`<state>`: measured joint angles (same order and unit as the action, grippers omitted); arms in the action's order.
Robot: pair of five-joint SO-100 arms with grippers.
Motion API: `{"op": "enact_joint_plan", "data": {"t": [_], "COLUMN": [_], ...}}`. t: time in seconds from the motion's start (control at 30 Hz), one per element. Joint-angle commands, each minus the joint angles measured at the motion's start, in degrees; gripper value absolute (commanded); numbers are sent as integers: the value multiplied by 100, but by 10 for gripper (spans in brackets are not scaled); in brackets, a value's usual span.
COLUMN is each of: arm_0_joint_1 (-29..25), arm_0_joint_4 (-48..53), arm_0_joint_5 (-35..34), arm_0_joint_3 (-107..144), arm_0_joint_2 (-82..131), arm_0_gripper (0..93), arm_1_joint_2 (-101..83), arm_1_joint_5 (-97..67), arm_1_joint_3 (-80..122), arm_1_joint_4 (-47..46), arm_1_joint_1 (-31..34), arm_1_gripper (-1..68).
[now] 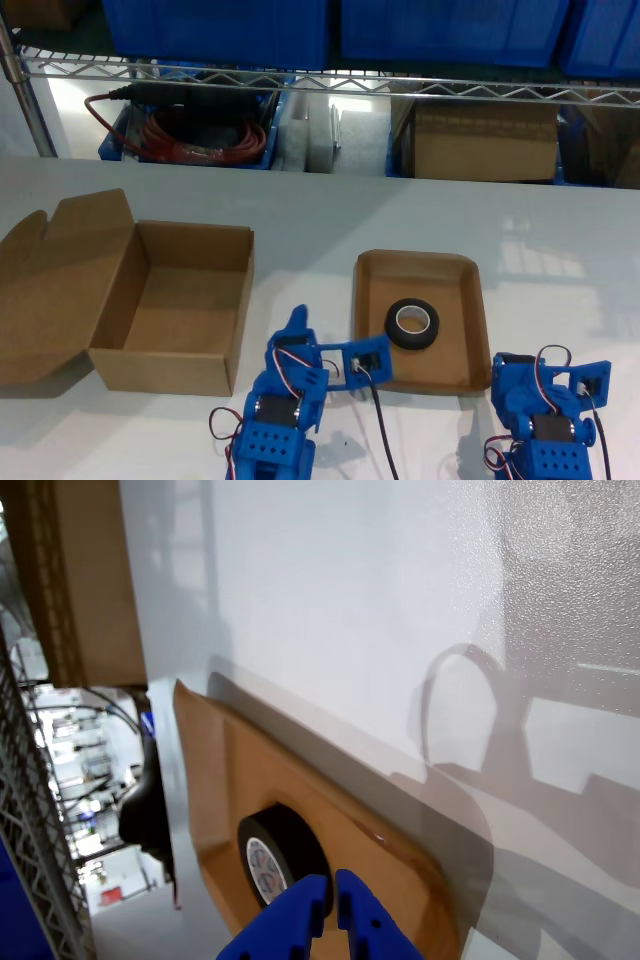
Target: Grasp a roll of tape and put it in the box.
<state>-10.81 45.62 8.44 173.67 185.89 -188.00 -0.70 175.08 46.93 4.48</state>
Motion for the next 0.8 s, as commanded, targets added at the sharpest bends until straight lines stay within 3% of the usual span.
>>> {"op": "enact_joint_plan", "data": {"t": [0.0,0.17,0.33,0.53,0.77], "arm_0_joint_1": [-431,-1406,-2206,-2303,-2268], "arm_0_joint_4": [-18,0,97,932,1204], "arm_0_joint_5": [-396,-1169,-1600,-1274,-1248], "arm_0_joint_3": [-1626,-4641,-6838,-8016,-8780], "arm_0_joint_2": [-2057,-6337,-8815,-10310,-11074], "arm_0_gripper": [273,278,283,287,290], "arm_1_joint_2": [-35,-35,-35,-35,-35], "arm_1_joint_5": [18,18,18,18,18], "arm_1_joint_3": [79,79,79,79,79], "arm_1_joint_4": [-26,-26,-26,-26,-26], "arm_1_joint_1": [18,18,18,18,18], "arm_1_gripper": [3,3,3,3,3]}}
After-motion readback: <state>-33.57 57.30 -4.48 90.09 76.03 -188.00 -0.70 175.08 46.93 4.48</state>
